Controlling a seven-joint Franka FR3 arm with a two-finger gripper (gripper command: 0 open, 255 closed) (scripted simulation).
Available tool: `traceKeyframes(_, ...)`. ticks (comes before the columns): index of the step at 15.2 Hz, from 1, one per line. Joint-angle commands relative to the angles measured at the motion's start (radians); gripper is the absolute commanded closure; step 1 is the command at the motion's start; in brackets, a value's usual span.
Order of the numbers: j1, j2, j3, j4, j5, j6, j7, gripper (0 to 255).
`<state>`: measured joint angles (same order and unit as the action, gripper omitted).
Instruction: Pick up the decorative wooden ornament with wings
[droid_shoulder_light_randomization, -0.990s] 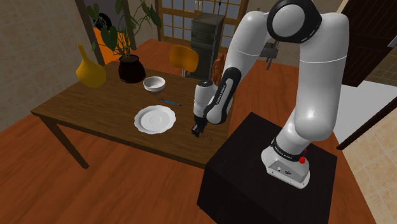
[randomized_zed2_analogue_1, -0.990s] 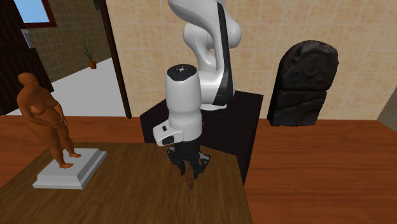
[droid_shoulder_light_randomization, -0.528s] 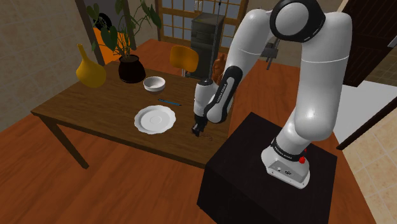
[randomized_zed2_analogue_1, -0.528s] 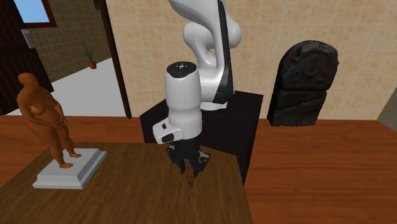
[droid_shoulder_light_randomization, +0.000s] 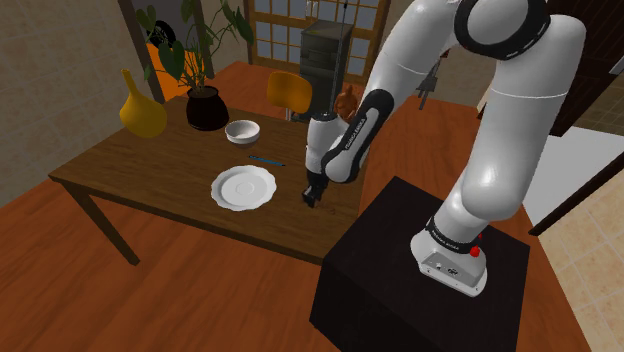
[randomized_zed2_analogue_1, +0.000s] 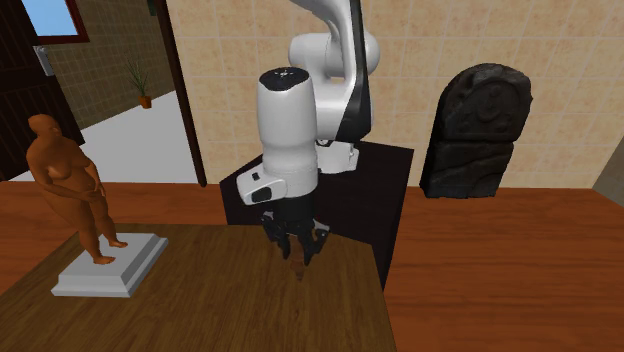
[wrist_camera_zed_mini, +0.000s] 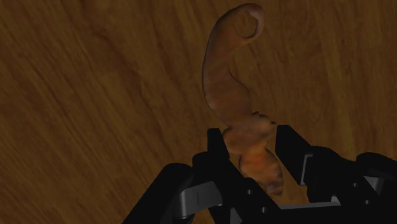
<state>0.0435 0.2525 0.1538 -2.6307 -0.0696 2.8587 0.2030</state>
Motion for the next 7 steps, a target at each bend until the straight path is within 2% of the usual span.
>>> traceKeyframes(1, -0.009, -0.033, 0.011, -0.005, 0.014, -0.028, -0.011, 255)
traceKeyframes(7, -0.02, -0.104, 0.03, -0.014, 0.047, -0.089, -0.034, 255)
